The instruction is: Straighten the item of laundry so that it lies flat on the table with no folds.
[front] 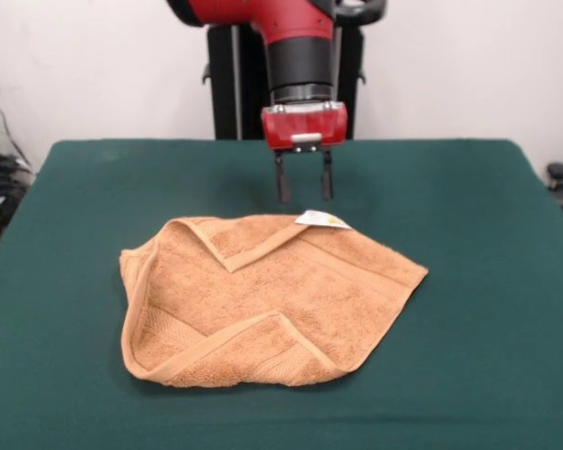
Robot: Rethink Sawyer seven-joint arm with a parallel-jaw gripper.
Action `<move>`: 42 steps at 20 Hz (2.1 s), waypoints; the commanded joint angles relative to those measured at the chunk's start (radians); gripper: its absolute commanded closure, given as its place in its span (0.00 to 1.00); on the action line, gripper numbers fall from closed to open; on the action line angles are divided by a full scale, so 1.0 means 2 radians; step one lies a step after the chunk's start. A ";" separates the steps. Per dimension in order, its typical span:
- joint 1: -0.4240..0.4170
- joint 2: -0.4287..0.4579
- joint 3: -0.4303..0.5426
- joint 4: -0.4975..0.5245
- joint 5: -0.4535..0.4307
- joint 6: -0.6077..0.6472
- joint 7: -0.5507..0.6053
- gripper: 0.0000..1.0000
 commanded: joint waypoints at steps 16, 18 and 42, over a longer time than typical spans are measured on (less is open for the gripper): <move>-0.030 0.089 0.076 -0.136 -0.035 0.056 0.081 0.00; -0.031 0.093 0.076 -0.139 -0.038 0.053 0.082 0.00; 0.000 0.124 0.048 -0.158 -0.014 0.026 0.085 1.00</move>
